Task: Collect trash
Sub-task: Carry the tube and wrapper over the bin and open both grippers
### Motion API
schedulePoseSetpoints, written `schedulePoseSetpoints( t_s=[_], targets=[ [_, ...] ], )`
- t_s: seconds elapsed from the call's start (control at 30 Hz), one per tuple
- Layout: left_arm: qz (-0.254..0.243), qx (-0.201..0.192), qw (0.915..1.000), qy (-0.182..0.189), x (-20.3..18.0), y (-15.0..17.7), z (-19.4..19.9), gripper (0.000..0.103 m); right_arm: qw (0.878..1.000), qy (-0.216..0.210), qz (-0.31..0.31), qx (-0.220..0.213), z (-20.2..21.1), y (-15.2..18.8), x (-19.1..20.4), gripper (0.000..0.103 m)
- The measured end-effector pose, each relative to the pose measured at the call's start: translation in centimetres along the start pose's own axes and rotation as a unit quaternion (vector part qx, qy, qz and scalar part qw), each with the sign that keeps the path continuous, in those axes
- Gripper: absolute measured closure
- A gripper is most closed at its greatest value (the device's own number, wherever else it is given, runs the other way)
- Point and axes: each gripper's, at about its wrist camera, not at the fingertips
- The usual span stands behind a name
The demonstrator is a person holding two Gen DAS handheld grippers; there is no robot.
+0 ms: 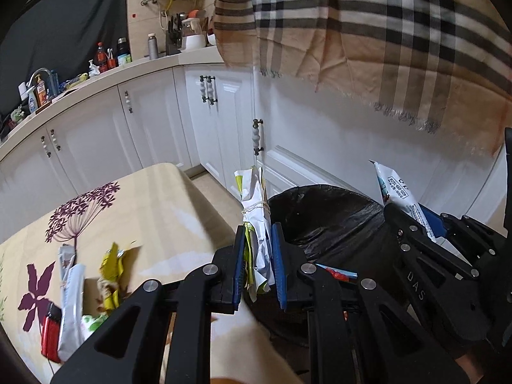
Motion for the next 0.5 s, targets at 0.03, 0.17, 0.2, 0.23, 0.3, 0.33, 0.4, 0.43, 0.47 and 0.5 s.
schedulePoseSetpoints(
  t_s=[0.03,0.17,0.2,0.23,0.3,0.33,0.4,0.43,0.47,0.5],
  targets=[
    [-0.001,0.002,1.0,-0.001,-0.2,-0.1,-0.3,0.086,1.0,0.001,-0.002,0.001,-0.4,0.0,-0.2,0.081],
    [-0.006,0.013,0.9999,-0.003,-0.8,-0.5,-1.6,0.085,1.0,0.004,-0.009,0.008,-1.5,0.1,-0.7,0.079],
    [-0.008,0.015,0.9998,-0.004,-1.0,-0.6,-1.8,0.084,1.0,0.006,-0.011,0.009,-1.7,0.2,-0.8,0.079],
    [-0.01,0.018,0.9998,-0.005,-1.1,-0.5,-2.1,0.08,1.0,0.007,-0.013,0.009,-1.9,0.2,-0.9,0.077],
    [-0.009,0.023,0.9997,-0.007,-1.0,-0.5,-2.4,0.07,1.0,0.008,-0.017,0.013,-2.2,0.3,-1.1,0.073],
    [-0.005,0.025,0.9996,-0.008,-0.9,-0.5,-2.5,0.06,1.0,0.009,-0.019,0.013,-2.2,0.3,-1.1,0.069],
    [0.005,0.021,0.9997,-0.006,-0.6,-0.6,-2.4,0.053,1.0,0.012,-0.02,0.012,-2.2,0.4,-1.3,0.064],
    [0.008,0.019,0.9998,-0.007,-0.5,-0.6,-2.3,0.053,1.0,0.013,-0.019,0.012,-2.2,0.4,-1.3,0.063],
    [0.008,0.018,0.9998,-0.008,-0.4,-0.7,-2.2,0.053,1.0,0.014,-0.019,0.013,-2.1,0.4,-1.3,0.063],
    [0.008,0.018,0.9998,-0.008,-0.4,-0.7,-2.2,0.053,1.0,0.014,-0.019,0.013,-2.1,0.4,-1.3,0.063]
  ],
)
Point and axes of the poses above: each gripper's, at about its wrist camera, not at the fingertips, and z roughly against the way its jaws point, x to its left, y to its underside, and after that the axes turned 5 degrees about -y, right-handed
